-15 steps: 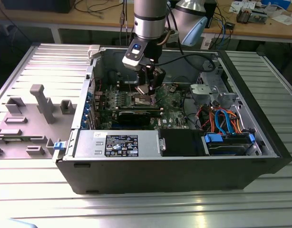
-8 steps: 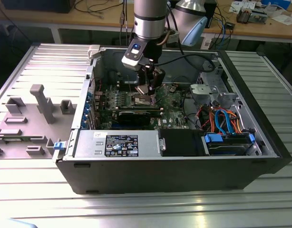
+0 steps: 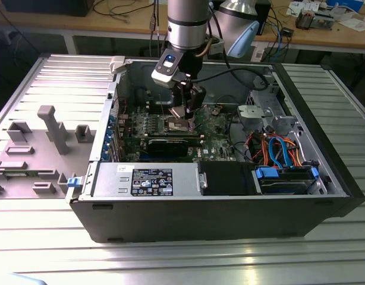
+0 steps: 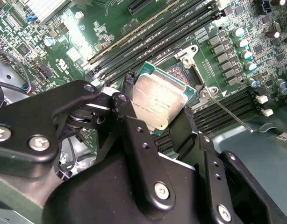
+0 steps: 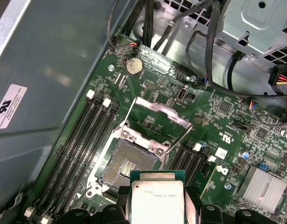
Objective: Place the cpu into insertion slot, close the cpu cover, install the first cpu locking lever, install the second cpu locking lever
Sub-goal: 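Place the cpu into insertion slot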
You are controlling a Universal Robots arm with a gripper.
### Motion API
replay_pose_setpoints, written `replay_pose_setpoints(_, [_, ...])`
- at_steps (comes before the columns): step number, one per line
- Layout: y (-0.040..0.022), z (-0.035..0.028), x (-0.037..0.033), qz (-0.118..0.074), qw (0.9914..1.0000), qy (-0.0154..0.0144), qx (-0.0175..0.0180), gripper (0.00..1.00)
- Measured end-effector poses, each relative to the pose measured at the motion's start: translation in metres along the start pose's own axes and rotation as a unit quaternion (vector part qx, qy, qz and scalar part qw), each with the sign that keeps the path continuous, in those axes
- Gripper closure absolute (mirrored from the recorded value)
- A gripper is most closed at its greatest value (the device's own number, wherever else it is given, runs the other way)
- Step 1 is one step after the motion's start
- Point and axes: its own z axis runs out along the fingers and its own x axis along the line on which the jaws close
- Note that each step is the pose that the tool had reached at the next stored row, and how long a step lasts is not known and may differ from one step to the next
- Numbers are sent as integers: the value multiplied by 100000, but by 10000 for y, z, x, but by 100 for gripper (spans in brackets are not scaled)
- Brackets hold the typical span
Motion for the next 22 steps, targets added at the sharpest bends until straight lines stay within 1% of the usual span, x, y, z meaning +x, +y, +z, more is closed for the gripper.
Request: replay_pose_setpoints(22, [0, 9, 1, 2045, 99979, 14, 158, 45])
